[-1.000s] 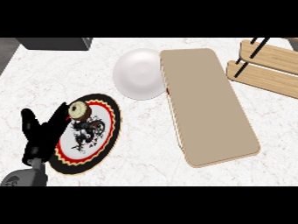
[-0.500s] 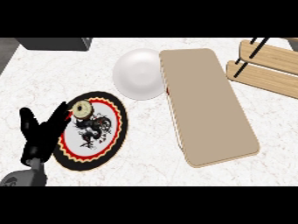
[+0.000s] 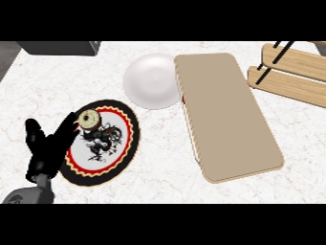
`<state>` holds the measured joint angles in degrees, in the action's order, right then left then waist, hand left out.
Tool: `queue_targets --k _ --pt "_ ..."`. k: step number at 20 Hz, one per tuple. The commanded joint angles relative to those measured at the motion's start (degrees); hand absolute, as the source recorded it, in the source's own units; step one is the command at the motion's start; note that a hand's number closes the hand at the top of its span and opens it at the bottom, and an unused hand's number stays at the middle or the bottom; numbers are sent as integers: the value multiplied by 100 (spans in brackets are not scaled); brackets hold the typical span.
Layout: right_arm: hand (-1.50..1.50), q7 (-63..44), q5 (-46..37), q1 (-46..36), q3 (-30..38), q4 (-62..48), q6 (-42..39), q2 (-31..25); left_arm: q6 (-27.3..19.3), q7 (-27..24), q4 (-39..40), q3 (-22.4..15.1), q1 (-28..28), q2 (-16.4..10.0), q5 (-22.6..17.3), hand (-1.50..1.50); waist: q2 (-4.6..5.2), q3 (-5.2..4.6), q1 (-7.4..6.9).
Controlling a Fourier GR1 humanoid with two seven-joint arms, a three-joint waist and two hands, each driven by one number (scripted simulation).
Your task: Pick the eggplant from the tray and place it in the tiered shelf
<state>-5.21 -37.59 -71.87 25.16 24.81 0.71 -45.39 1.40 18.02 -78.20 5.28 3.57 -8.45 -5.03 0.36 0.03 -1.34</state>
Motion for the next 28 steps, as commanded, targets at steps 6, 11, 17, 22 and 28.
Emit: queue_targets --k 6,11,17,22,28 --pt "-150 -180 1003 -299 925 -129 137 -19 122 -320 344 75 -5 51 -64 0 1 -6 39" --pt "-150 -201 1387 -312 1371 -115 490 -420 296 -42 -42 140 -173 -128 -222 0 -7 -2 24" --pt "-150 -452 1221 -147 1406 -158 1186 -1081 12 0 160 96 141 -17 -16 0 16 -3 48" --pt "-150 -369 1627 213 1901 -318 1163 -1733 73 -292 250 44 -58 81 8 0 14 2 47" --pt "-150 -182 2181 887 2304 -529 159 -2406 30 -296 218 57 -122 26 96 0 -11 3 107"
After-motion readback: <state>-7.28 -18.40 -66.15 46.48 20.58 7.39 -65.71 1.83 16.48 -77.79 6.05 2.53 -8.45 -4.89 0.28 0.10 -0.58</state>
